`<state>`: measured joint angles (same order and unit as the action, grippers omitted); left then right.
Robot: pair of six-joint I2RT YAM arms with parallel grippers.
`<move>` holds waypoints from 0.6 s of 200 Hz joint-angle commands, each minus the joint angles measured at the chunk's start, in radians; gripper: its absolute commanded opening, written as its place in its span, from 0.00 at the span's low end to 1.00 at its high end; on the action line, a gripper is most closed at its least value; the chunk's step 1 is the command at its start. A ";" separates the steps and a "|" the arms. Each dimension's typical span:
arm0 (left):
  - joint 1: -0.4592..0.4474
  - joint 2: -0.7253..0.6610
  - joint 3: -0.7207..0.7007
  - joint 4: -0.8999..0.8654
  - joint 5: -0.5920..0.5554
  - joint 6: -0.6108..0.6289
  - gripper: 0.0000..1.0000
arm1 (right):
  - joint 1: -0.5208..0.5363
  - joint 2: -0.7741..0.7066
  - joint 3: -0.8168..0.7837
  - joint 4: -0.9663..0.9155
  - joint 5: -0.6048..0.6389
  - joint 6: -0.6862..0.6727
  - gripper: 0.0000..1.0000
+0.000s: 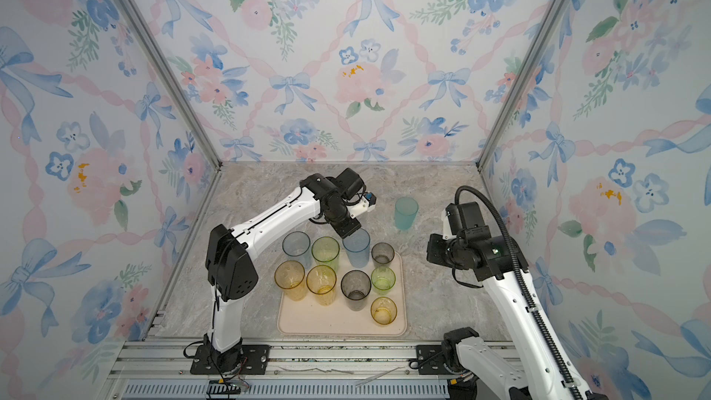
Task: Place the glasses into the tray
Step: Move the glass to the tray.
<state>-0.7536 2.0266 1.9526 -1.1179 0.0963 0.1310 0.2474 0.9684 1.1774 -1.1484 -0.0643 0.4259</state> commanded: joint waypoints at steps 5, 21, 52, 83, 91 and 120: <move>0.010 0.020 0.021 -0.017 -0.016 0.013 0.07 | -0.012 -0.004 -0.005 -0.014 0.006 0.004 0.23; 0.011 0.019 0.017 -0.017 -0.014 0.017 0.07 | -0.012 -0.004 -0.004 -0.015 0.007 0.005 0.23; 0.007 0.018 0.017 -0.017 -0.006 0.016 0.11 | -0.012 -0.004 -0.002 -0.014 0.008 0.007 0.23; 0.005 0.015 0.017 -0.017 -0.012 0.021 0.19 | -0.012 -0.003 -0.008 -0.009 -0.008 0.014 0.23; 0.005 0.016 0.017 -0.017 -0.015 0.021 0.21 | -0.011 -0.002 -0.010 -0.006 -0.013 0.016 0.23; 0.005 0.020 0.017 -0.017 -0.019 0.021 0.21 | -0.011 0.000 -0.012 -0.005 -0.014 0.016 0.23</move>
<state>-0.7521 2.0266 1.9526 -1.1248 0.0891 0.1383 0.2474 0.9688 1.1774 -1.1484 -0.0689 0.4297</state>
